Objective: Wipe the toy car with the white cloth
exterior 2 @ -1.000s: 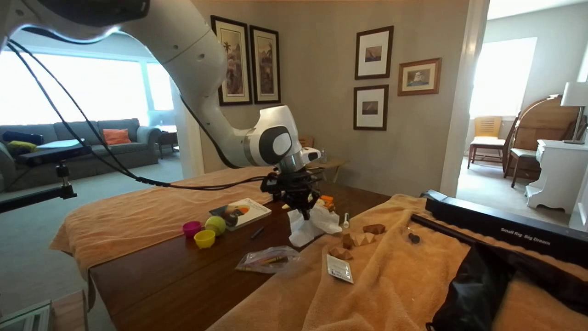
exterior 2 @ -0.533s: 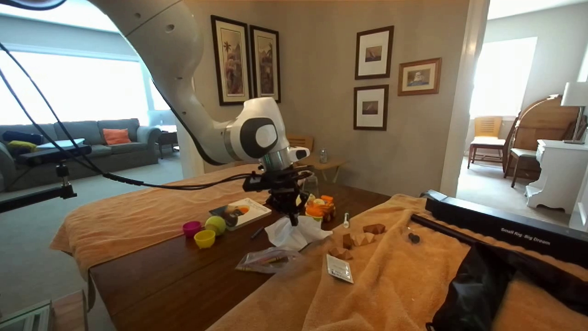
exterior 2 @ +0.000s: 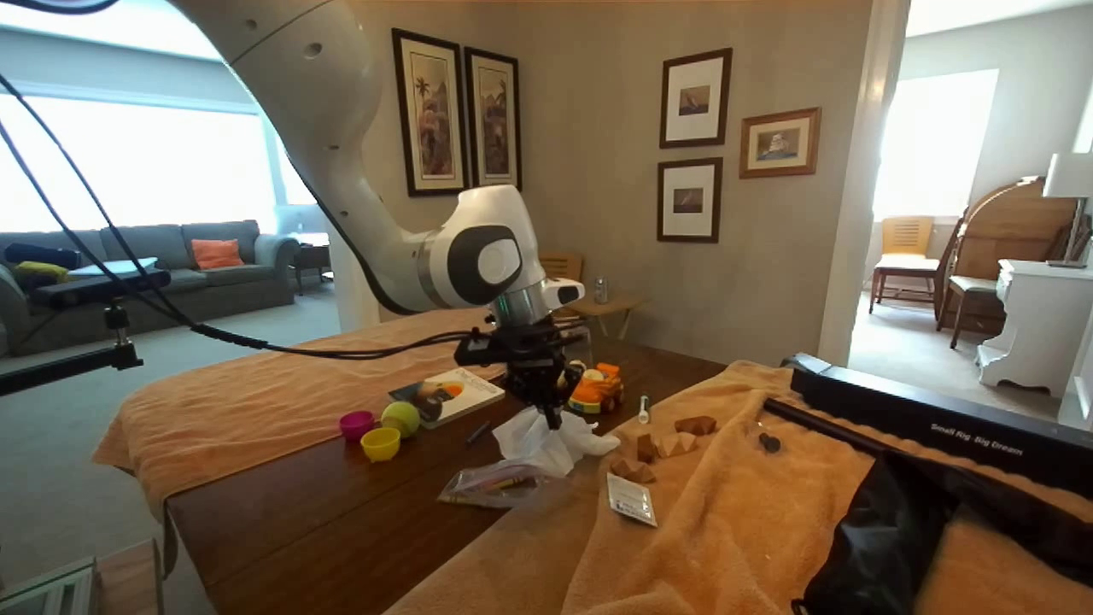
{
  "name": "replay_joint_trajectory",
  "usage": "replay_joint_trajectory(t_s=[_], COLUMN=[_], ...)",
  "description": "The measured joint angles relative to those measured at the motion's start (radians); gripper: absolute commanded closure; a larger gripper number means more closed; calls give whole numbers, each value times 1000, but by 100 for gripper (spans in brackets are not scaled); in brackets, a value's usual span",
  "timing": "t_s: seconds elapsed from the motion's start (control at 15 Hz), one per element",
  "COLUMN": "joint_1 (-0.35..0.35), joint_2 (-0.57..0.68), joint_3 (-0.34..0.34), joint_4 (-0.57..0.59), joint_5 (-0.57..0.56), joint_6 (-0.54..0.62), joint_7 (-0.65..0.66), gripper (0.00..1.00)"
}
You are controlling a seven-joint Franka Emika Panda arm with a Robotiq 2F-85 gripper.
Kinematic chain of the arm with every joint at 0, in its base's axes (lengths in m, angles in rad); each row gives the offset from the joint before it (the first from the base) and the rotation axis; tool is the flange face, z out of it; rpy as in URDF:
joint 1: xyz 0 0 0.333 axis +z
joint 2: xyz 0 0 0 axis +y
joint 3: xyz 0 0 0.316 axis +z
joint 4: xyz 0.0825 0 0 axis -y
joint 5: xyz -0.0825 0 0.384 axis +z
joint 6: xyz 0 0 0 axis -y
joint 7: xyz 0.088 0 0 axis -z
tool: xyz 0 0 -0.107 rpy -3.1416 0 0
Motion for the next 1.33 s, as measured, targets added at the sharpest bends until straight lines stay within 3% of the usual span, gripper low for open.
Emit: replay_joint_trajectory(t_s=[0.53, 0.6, 0.67, 1.0, 1.33], joint_1=[0, 0, 0, 13, 60], joint_2=[115, 127, 135, 106, -51], joint_3=[26, 27, 29, 34, 35], joint_4=[38, 43, 48, 57, 30], joint_5=[1, 1, 1, 0, -3], joint_6=[36, 36, 36, 12, -236], joint_7=[0, 0, 0, 10, 80], gripper=[100, 74, 73, 40, 4])
